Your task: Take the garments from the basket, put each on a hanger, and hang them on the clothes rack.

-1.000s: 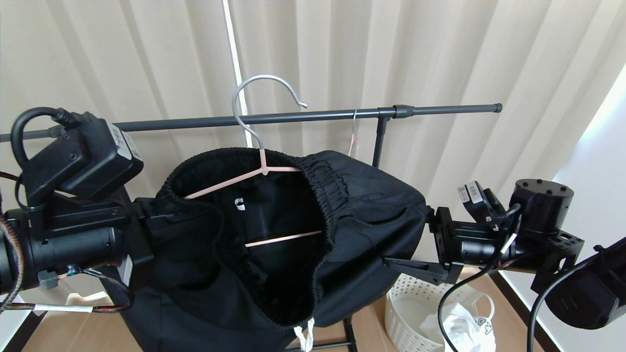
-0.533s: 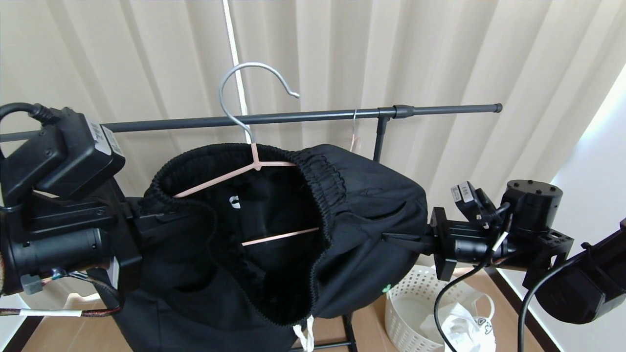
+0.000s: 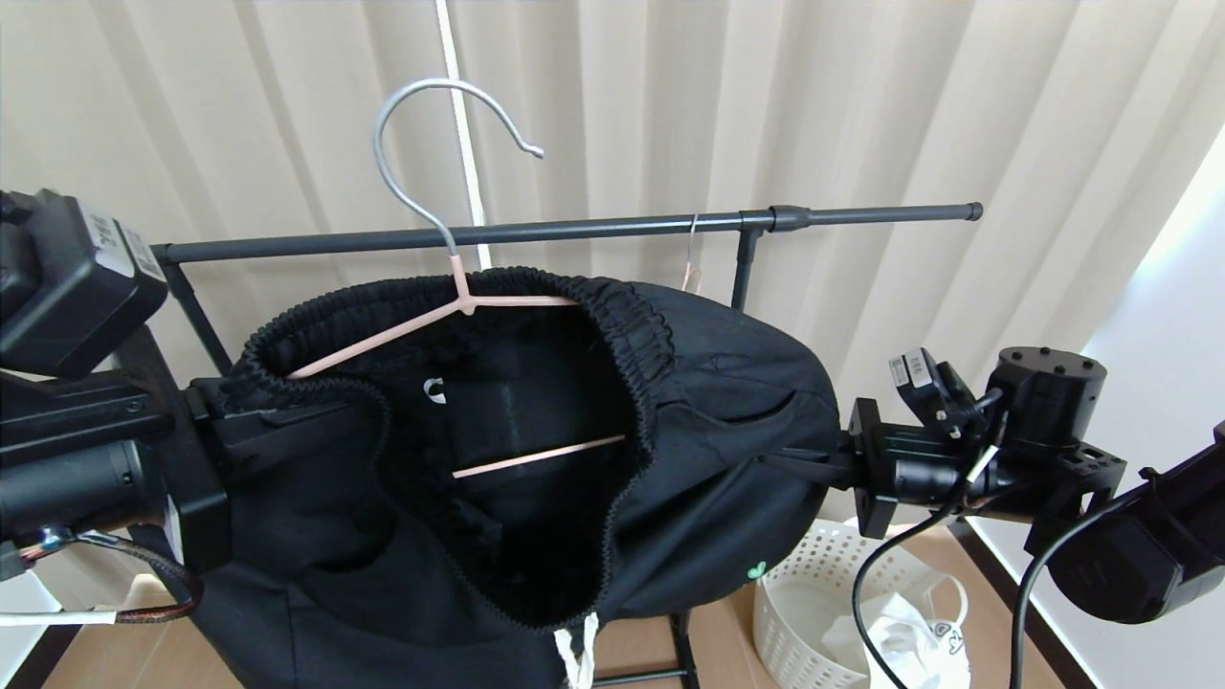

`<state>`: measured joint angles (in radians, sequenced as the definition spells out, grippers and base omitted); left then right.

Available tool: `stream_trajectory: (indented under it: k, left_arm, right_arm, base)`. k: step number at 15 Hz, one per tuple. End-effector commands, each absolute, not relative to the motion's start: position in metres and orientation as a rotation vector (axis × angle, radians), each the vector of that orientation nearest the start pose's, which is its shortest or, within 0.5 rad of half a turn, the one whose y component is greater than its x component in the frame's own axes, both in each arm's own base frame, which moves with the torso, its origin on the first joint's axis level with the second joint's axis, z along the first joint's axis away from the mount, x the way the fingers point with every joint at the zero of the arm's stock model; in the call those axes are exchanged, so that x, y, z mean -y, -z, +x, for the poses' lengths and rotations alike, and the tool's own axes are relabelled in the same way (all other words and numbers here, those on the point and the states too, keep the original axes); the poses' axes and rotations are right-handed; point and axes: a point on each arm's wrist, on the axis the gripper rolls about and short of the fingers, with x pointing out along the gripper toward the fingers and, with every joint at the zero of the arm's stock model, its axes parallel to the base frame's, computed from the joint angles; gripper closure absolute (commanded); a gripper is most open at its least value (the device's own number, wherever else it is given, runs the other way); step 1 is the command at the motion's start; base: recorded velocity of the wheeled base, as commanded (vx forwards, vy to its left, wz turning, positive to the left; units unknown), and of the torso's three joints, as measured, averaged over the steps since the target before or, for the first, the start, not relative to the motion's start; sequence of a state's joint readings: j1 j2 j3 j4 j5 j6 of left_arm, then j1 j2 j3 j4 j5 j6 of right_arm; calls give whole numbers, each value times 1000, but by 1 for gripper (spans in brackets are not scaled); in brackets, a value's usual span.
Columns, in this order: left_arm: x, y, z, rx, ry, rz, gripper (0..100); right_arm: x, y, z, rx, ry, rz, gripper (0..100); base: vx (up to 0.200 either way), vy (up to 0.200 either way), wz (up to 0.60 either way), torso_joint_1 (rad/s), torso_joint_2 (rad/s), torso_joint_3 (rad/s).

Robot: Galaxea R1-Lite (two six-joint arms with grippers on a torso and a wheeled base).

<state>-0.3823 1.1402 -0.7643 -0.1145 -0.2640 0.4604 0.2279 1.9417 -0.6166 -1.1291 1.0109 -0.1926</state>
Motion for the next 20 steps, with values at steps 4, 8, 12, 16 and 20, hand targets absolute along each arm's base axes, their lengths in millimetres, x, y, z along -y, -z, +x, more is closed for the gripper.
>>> stream_trajectory:
  k: [4,8,12,16,20]
  left_arm:
    - [57,-250,140,-108,660,449,100]
    - [55,-247,136,-123,652,408,100]
    - [55,-246,139,-141,648,387,100]
    - [53,-232,146,-208,631,387,100]
    - [53,-203,163,-351,619,386,100]
  right_arm:
    - [-86,-106,308,-85,-1232,-83,100]
    - [-86,-106,307,-91,-1232,-80,100]
    - [-85,-105,305,-96,-1234,-79,0]
    - [-83,-124,295,-35,-1233,-104,0]
    - [-81,-143,283,23,-1229,-129,0]
  base:
    - [0,0,0,0,0,0]
    - [0,0,0,0,0,0]
    - [0,0,0,0,0,0]
    - [0,0,0,0,0,0]
    - [0,0,0,0,0,0]
